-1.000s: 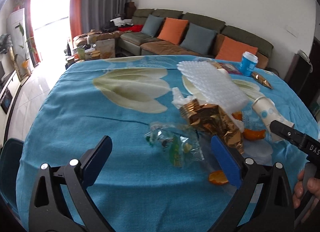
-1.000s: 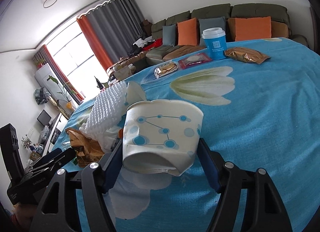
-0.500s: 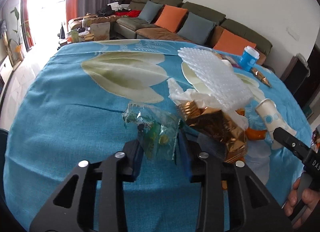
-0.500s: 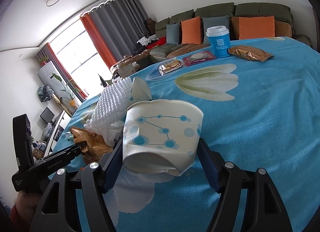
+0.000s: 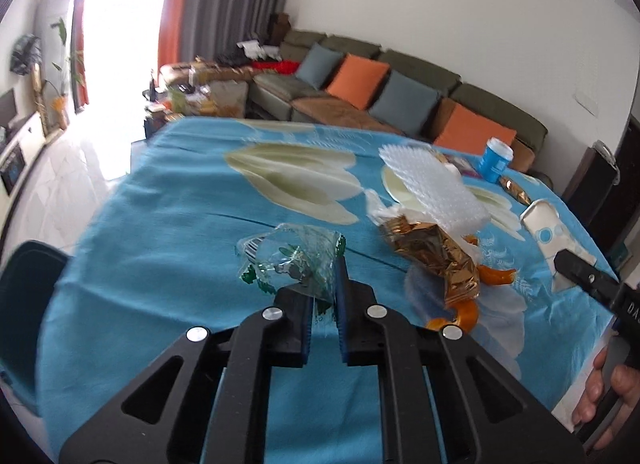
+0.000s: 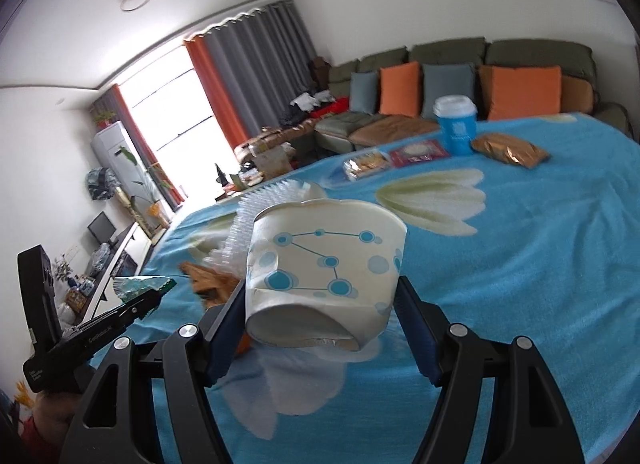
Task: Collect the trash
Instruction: 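Carry the paper cup and plastic bag in both tools over the teal bin, then open both tools to drop the cup and bag into the bin, then move both tools back over the table toward the orange peels, then grasp an orange peel with the right tool while the left tool grasps another peel, then carry both orange peels in both tools over the teal bin, then open both tools to drop the orange peels into the bin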
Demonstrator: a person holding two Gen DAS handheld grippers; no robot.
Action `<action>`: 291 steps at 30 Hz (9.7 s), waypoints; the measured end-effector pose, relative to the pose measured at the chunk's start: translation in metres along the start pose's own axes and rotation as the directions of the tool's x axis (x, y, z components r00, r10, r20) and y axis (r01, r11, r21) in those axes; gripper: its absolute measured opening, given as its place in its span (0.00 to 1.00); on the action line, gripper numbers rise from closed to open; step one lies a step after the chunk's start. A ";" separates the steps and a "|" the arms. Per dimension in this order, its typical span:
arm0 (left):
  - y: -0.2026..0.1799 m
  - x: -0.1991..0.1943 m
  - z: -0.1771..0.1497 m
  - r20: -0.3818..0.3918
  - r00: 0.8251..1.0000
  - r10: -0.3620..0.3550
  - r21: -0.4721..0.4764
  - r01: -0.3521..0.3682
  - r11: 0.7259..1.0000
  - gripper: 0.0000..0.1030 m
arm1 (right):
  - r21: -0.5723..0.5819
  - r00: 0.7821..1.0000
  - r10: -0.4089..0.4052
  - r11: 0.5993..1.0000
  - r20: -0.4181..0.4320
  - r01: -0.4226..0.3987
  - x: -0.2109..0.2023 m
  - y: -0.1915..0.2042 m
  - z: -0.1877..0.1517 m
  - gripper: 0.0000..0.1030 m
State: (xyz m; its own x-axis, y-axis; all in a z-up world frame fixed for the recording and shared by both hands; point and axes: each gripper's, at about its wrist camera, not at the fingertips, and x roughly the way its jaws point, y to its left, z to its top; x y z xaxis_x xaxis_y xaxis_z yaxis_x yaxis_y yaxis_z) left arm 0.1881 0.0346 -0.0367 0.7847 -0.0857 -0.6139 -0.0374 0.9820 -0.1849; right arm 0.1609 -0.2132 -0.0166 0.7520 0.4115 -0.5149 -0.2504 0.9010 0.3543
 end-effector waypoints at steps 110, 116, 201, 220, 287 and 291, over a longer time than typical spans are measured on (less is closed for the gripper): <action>0.106 -0.158 -0.014 0.293 0.907 0.302 -0.184 -0.257 0.949 0.94 | -0.460 0.917 0.369 0.795 -0.153 -0.397 0.030 0.159 -0.014 0.93; 0.053 -0.136 -0.022 0.270 0.947 0.175 -0.067 -0.163 0.984 0.94 | -0.420 0.948 0.304 0.852 -0.091 -0.313 0.006 0.110 -0.020 0.93; -0.074 -0.031 -0.024 -0.098 0.910 -0.403 0.144 0.414 0.899 0.19 | -0.285 0.983 0.015 0.956 -0.184 -0.068 0.012 -0.013 0.023 0.14; 0.048 -0.139 0.007 0.215 0.975 -0.061 0.059 0.050 0.997 0.19 | -0.431 0.925 0.324 0.819 -0.199 -0.379 0.020 0.125 0.039 0.14; 0.316 -0.087 -0.058 -0.034 0.941 0.338 -0.295 -0.332 0.896 0.49 | -0.510 0.693 0.224 0.531 -0.685 -0.676 0.222 0.416 -0.077 0.27; 0.316 -0.093 -0.058 -0.021 0.933 0.360 -0.309 -0.349 0.885 0.56 | -0.522 0.711 0.243 0.532 -0.660 -0.667 0.214 0.413 -0.067 0.31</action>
State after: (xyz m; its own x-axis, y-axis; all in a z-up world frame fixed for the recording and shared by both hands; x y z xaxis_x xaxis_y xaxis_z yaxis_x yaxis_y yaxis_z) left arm 0.0675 0.3436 -0.0823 0.7052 0.2700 -0.6556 -0.4978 0.8470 -0.1867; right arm 0.1770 0.2564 -0.0327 0.0711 0.6020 -0.7953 -0.9528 0.2768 0.1244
